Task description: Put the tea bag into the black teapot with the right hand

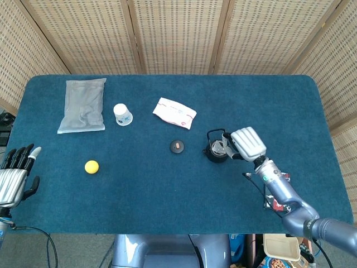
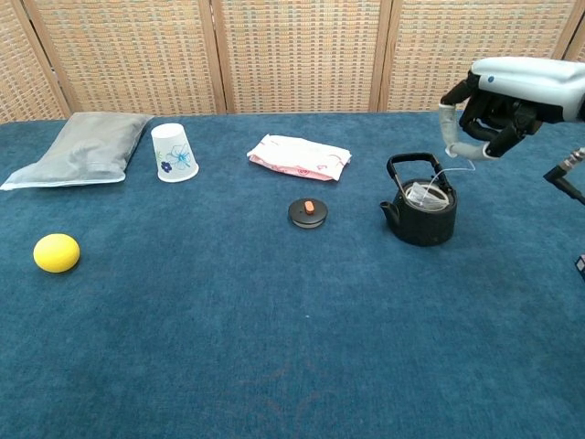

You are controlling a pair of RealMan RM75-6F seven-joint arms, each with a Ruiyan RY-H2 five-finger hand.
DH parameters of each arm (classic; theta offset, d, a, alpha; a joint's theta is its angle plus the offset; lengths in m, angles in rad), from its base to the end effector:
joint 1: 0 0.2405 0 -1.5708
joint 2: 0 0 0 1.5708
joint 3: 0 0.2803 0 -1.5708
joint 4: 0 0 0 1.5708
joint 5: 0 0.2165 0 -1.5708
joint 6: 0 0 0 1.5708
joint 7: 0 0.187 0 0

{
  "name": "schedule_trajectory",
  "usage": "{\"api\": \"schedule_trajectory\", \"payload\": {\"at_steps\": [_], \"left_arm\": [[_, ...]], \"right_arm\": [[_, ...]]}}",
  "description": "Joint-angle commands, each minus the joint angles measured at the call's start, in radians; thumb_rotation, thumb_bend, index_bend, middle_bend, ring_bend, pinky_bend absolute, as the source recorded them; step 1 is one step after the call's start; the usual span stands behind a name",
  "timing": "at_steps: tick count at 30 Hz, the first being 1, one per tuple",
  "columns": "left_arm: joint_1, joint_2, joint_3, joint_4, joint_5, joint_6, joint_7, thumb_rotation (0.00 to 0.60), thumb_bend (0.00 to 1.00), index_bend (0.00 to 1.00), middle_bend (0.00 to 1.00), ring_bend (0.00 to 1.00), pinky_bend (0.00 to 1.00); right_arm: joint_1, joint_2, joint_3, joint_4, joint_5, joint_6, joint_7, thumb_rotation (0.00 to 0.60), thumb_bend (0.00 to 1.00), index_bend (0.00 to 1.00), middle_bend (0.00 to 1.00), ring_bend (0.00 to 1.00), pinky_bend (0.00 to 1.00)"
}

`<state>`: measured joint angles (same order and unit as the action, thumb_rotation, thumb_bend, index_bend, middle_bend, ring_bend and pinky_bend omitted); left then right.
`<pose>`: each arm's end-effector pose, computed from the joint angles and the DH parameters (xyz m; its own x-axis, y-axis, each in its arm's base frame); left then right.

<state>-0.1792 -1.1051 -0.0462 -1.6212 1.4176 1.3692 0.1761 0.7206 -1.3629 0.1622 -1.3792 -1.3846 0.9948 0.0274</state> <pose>-0.3343 0.2563 0.1530 0.5473 0.0802 0.8331 0.8367 -0.0285 -0.5469 -0.1817 -0.4279 0.0447 0.4230 -0.1425 0.8949 -0.8377 -0.4381 0.3262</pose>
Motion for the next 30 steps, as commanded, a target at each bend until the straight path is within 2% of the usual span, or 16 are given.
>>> {"api": "schedule_trajectory", "payload": {"at_steps": [1,9,14,22,30], "left_arm": [[0.000,0.000,0.000,0.001,0.000,0.000,0.000,0.600,0.54,0.00,0.00,0.00,0.00],[0.003,0.003,-0.003,0.005,-0.003,0.005,-0.004,0.600,0.54,0.00,0.00,0.00,0.00],[0.003,0.005,-0.003,0.006,-0.003,0.006,-0.006,0.600,0.54,0.00,0.00,0.00,0.00],[0.005,0.008,-0.002,0.006,-0.003,0.006,-0.006,0.600,0.54,0.00,0.00,0.00,0.00],[0.004,0.010,-0.002,0.002,-0.002,0.005,-0.002,0.600,0.54,0.00,0.00,0.00,0.00]], "right_arm": [[-0.003,-0.009,-0.013,0.004,-0.013,0.001,-0.008,0.600,0.60,0.67,0.91,0.92,0.96],[0.000,-0.021,-0.051,-0.021,-0.039,-0.028,-0.039,0.600,0.60,0.67,0.90,0.92,0.96],[0.005,-0.034,-0.070,-0.022,-0.044,-0.053,-0.074,0.600,0.60,0.63,0.89,0.92,0.96],[0.012,-0.040,-0.079,-0.020,-0.029,-0.088,-0.102,0.600,0.60,0.47,0.88,0.92,0.96],[0.013,-0.033,-0.082,-0.025,-0.026,-0.099,-0.110,0.600,0.60,0.41,0.88,0.92,0.96]]}}
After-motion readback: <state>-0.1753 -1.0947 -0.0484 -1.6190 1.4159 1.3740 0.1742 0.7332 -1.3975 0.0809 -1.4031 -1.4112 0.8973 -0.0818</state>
